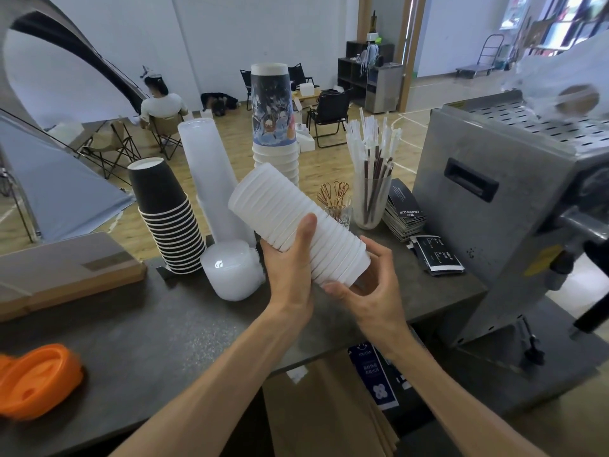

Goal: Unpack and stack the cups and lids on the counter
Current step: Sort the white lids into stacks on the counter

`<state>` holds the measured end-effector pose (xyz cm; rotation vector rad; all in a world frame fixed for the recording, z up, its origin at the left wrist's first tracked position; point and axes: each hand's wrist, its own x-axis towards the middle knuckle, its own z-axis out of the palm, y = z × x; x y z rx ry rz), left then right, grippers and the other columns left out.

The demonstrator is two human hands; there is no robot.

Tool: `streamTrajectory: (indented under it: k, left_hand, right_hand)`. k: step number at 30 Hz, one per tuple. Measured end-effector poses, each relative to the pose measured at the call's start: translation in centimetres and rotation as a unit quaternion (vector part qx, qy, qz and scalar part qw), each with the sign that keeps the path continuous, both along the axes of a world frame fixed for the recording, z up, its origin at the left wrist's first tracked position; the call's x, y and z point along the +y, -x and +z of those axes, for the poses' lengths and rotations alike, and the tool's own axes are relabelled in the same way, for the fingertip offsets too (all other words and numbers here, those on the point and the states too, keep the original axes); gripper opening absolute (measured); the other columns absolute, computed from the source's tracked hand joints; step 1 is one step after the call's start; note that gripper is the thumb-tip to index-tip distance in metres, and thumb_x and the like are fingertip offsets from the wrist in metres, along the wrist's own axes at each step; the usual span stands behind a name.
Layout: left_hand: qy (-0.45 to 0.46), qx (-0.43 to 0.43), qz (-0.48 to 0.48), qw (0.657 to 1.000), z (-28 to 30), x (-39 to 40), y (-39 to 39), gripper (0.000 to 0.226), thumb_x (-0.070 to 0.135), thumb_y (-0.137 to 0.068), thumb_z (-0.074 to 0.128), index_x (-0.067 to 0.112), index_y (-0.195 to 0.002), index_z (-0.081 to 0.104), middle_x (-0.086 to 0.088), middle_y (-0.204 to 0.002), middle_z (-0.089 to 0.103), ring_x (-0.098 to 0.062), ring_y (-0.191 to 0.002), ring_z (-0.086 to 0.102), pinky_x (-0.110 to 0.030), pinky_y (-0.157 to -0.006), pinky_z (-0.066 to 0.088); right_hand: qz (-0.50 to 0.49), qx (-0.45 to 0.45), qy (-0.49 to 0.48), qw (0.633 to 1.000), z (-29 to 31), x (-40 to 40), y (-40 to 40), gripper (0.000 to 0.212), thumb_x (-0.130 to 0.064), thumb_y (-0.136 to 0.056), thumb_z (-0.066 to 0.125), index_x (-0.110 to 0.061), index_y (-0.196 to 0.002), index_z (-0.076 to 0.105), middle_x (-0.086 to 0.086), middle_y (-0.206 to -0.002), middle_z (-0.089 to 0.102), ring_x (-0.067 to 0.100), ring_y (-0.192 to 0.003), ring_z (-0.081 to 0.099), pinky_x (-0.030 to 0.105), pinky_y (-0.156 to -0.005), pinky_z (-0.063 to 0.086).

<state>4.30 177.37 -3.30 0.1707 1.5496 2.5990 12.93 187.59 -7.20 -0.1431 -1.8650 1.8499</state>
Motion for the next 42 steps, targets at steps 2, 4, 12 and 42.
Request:
streamTrajectory:
  k: [2,4,12,42]
  left_hand:
    - [0.052,0.043,-0.009,0.998,0.0,-0.3,0.5,0.085,0.042,-0.067,0.09,0.014,-0.135,0.048,-0.013,-0.119,0.067,-0.027,-0.109,0.069,-0.048,-0.089,0.06]
    - [0.117,0.094,-0.026,0.988,-0.3,-0.6,1.0,0.081,0.039,-0.069,0.091,0.015,-0.134,0.048,-0.005,-0.118,0.069,-0.019,-0.108,0.069,-0.037,-0.087,0.06]
    - [0.284,0.163,-0.1,0.94,-1.3,-1.7,5.5,0.069,0.032,-0.076,0.086,0.029,-0.134,0.049,0.011,-0.127,0.066,-0.005,-0.116,0.063,-0.036,-0.1,0.054]
    - [0.426,0.205,-0.03,0.88,-3.9,-1.0,8.8,0.083,0.036,-0.077,0.078,0.034,-0.147,0.033,0.017,-0.132,0.056,-0.015,-0.125,0.055,-0.045,-0.105,0.048]
  right_hand:
    - [0.022,-0.055,-0.045,0.997,-0.3,0.7,0.3,0.087,-0.032,-0.066,0.095,-0.034,-0.135,0.041,-0.007,-0.13,0.059,0.009,-0.121,0.061,0.033,-0.095,0.057]
    - [0.046,-0.132,-0.12,0.983,-0.4,1.6,0.9,0.089,-0.044,-0.063,0.096,-0.037,-0.133,0.042,-0.013,-0.125,0.062,0.003,-0.115,0.062,0.032,-0.095,0.056]
    - [0.028,-0.213,-0.174,0.961,-2.2,2.9,6.3,0.084,-0.028,-0.066,0.092,-0.026,-0.134,0.044,-0.013,-0.118,0.062,-0.001,-0.103,0.059,0.015,-0.078,0.048]
    - [-0.103,-0.238,-0.378,0.889,-7.0,3.3,13.7,0.094,-0.08,-0.059,0.071,-0.025,-0.132,0.051,0.001,-0.128,0.061,0.027,-0.121,0.054,0.047,-0.105,0.04]
